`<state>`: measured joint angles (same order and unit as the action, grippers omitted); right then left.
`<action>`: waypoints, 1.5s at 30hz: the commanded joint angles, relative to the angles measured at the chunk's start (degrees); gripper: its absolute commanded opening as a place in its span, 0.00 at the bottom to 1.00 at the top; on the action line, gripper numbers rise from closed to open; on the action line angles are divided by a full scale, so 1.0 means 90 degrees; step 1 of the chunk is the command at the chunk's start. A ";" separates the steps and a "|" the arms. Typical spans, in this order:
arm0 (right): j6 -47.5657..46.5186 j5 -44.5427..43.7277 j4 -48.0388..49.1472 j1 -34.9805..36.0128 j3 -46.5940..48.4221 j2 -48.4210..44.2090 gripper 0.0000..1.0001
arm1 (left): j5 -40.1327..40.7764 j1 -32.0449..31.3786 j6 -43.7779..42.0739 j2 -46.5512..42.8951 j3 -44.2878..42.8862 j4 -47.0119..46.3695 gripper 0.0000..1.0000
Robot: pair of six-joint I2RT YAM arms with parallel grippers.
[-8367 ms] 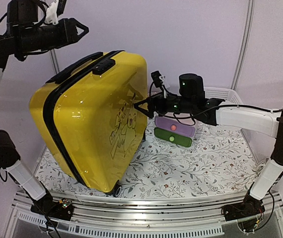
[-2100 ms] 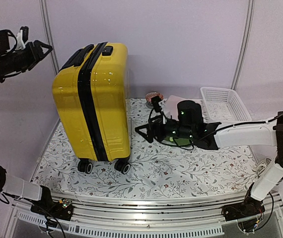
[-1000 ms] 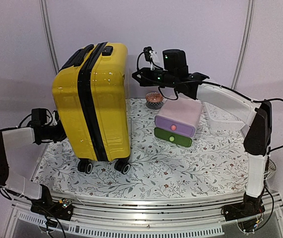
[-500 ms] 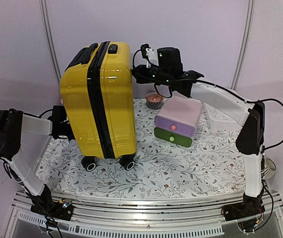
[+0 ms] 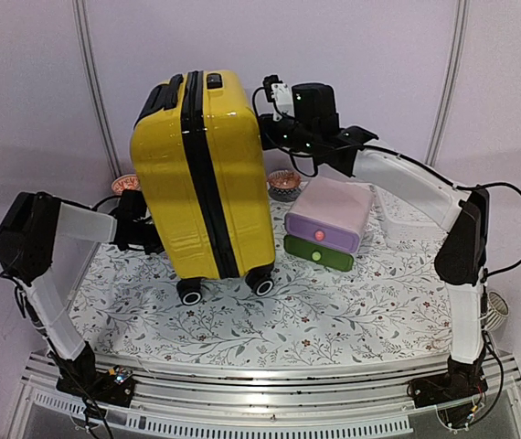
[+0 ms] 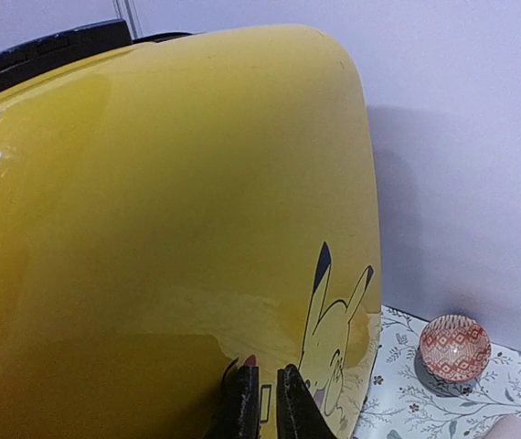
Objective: Open, take out, and arrange the luggage
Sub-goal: Adjust the luggage at the center of the board.
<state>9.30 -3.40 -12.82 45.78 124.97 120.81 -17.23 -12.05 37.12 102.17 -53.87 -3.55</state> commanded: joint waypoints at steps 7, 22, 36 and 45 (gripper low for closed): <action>-0.0740 0.0663 -0.0279 0.1238 0.0039 -0.0035 0.13 | -0.1204 -0.1154 0.0464 -0.0098 -0.0509 -0.0961 0.31; 0.0137 0.1035 -0.0027 0.0790 -0.2040 -0.0479 0.11 | -0.1168 -0.0812 0.0524 -0.0616 -0.0126 -0.1514 0.36; 0.0362 0.1269 0.0237 0.0768 -0.2997 -0.0643 0.11 | -0.2218 -0.0340 0.3059 -0.0157 0.1031 -0.6790 0.42; 0.0322 0.1267 0.0319 0.0760 -0.3163 -0.0894 0.11 | -0.2290 -0.0147 0.3869 0.0277 0.1467 -0.8108 0.41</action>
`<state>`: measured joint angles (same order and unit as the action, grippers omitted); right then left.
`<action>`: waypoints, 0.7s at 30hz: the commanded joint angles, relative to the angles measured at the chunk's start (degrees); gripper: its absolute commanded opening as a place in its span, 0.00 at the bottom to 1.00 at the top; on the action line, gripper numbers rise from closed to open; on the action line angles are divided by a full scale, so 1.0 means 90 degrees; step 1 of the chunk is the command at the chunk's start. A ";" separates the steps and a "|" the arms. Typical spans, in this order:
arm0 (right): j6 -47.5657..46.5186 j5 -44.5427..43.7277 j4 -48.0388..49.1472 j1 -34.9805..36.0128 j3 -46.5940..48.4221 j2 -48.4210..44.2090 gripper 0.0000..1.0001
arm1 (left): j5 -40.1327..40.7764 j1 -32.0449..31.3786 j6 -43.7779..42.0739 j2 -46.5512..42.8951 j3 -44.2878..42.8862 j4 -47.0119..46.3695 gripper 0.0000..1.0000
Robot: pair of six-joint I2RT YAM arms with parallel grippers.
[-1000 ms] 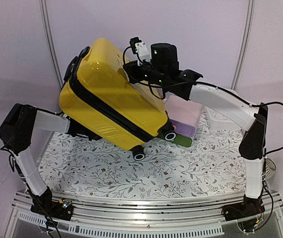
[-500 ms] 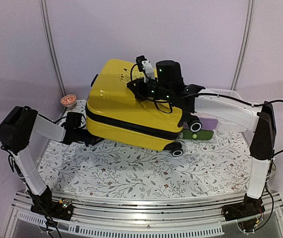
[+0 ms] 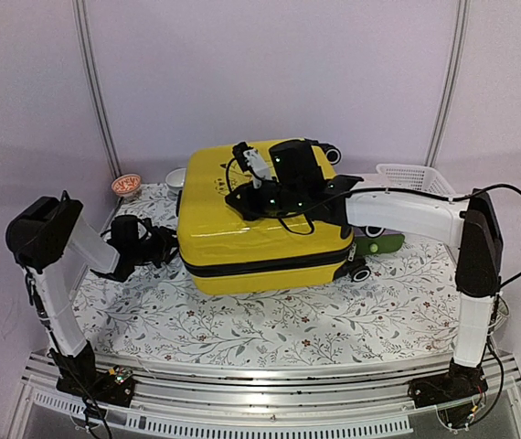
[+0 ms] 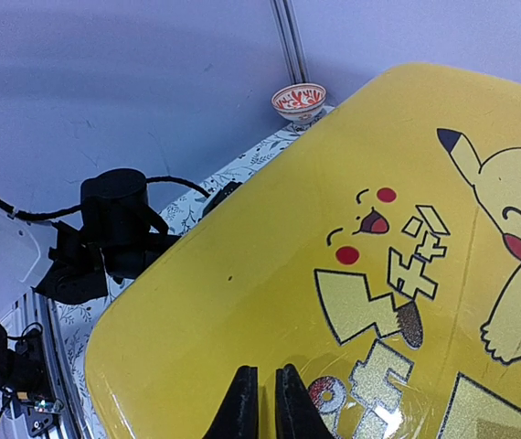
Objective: Open, take out, and arrange the luggage
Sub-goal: Adjust the luggage at the center of the board.
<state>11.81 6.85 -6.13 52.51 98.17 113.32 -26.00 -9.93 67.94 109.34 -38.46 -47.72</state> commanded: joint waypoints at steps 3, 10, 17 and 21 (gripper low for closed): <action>-0.0036 0.0119 -0.0385 0.0007 -0.0185 -0.0334 0.12 | -0.1307 -0.0353 -0.0035 -0.0950 -0.0190 -0.2264 0.42; -0.0363 -0.0298 -0.0425 0.0012 -0.0503 -0.1437 0.13 | -0.0960 -0.0360 -0.1638 -0.2645 -0.0163 0.0811 0.42; -0.0542 -0.0498 -0.0677 -0.0276 -0.1462 -0.2732 0.15 | -0.1000 -0.0363 -0.2037 -0.3688 0.0082 0.2189 0.44; -0.0544 -0.0750 -0.0803 -0.0472 -0.2141 -0.3393 0.15 | -0.0886 -0.0334 -0.2122 -0.4014 0.0182 0.2515 0.44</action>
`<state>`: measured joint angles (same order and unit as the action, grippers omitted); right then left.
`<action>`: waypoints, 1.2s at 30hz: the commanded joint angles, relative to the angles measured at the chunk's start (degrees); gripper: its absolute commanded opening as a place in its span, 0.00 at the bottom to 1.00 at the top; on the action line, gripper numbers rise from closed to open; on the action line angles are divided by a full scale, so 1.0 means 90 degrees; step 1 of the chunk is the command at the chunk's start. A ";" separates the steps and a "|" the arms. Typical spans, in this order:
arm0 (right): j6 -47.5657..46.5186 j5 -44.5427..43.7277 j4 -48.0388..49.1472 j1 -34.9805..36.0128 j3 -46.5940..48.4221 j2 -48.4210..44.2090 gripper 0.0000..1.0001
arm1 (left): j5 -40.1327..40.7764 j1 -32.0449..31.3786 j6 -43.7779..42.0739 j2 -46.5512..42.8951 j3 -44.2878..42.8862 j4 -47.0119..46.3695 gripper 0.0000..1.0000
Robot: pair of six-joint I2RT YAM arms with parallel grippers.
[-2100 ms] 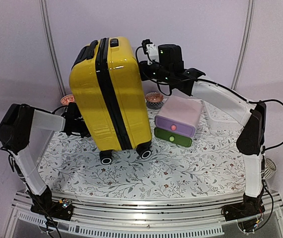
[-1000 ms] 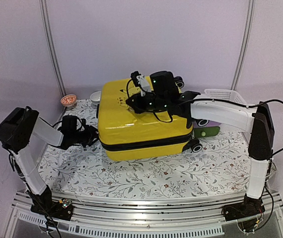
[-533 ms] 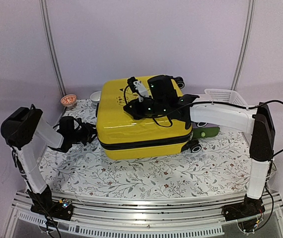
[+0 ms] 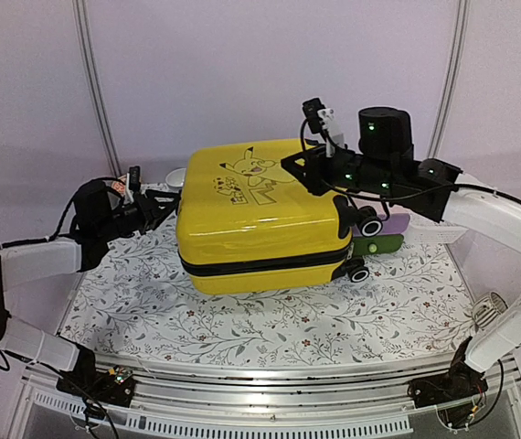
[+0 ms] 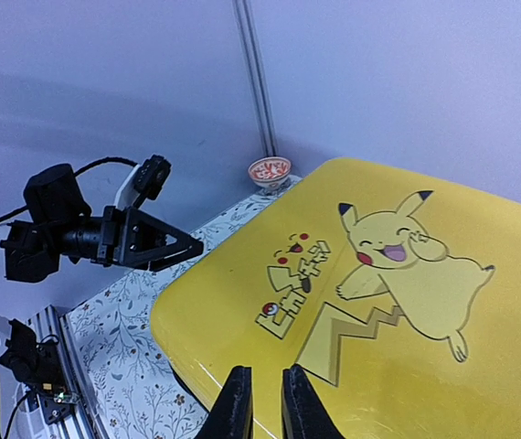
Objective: Open, take out, and arrange the luggage
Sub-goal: Adjust the luggage at the center of the board.
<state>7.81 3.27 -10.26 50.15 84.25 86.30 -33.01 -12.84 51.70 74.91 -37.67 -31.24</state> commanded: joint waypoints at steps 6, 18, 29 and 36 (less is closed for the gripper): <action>0.0004 -0.0533 -0.0855 -0.0841 -0.1248 -0.1008 0.31 | 0.0420 -0.0075 -0.0958 -0.0526 -0.0268 0.1794 0.46; 0.0581 0.1877 -0.1195 -0.2598 -0.0931 -0.0447 0.84 | 0.1324 -0.0438 -0.1591 -0.0956 -0.1131 0.3637 0.74; 0.1029 0.2581 -0.1158 -0.2839 -0.0657 0.0612 0.99 | 0.1568 -0.0254 -0.1973 -0.1372 -0.1403 0.4230 0.98; 0.0605 0.3050 -0.1400 -0.1573 -0.0365 0.0883 0.99 | 0.1712 -0.0022 -0.2195 -0.1605 -0.1640 0.4611 0.98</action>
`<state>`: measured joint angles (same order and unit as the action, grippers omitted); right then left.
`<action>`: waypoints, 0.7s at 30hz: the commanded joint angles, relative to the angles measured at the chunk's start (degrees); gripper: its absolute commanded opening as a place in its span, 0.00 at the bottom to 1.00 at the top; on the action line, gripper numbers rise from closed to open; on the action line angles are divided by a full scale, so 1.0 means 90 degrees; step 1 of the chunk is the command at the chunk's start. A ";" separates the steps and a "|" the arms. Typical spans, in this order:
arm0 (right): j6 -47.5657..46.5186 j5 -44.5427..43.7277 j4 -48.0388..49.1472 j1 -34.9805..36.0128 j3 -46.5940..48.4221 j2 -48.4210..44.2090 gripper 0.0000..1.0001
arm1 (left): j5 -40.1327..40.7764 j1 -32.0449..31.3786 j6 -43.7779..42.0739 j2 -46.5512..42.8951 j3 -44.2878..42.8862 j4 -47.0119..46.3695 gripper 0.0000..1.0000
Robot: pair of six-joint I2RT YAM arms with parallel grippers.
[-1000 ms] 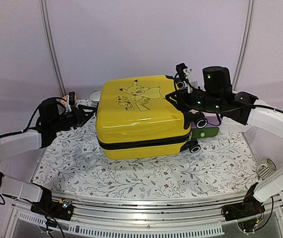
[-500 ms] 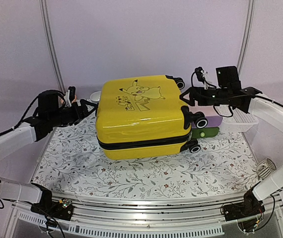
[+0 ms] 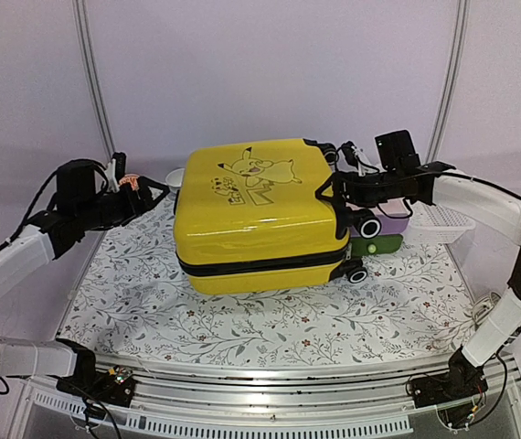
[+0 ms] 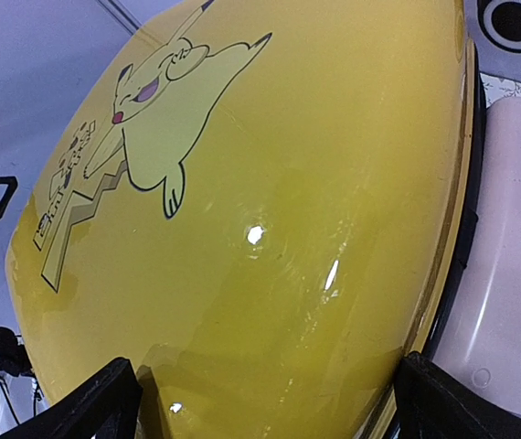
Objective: Open, take out, and arrange the luggage
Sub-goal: Adjust the luggage at the center of the board.
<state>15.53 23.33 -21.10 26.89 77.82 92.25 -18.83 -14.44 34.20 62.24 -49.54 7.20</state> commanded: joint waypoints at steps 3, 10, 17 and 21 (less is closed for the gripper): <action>-0.0289 0.0954 -0.0222 0.1766 0.0605 0.0409 1.00 | 0.0191 0.0202 -0.0342 -0.0271 -0.0474 0.0493 0.98; -0.0581 0.1243 -0.0400 0.2746 0.1191 0.0665 1.00 | 0.0180 0.0220 -0.0461 -0.0398 -0.0555 0.0626 0.98; -0.1178 0.0529 -0.0792 0.3008 0.1460 0.0617 1.00 | -0.0049 0.0201 -0.0522 -0.0342 -0.0542 0.0728 0.97; -0.1132 0.0350 -0.0677 0.2561 0.1293 0.0368 1.00 | 0.0346 0.0187 -0.0560 -0.0636 -0.0663 0.1324 0.97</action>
<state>6.92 27.94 -27.46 55.18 89.95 98.21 -17.87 -12.95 30.39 59.02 -53.67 13.43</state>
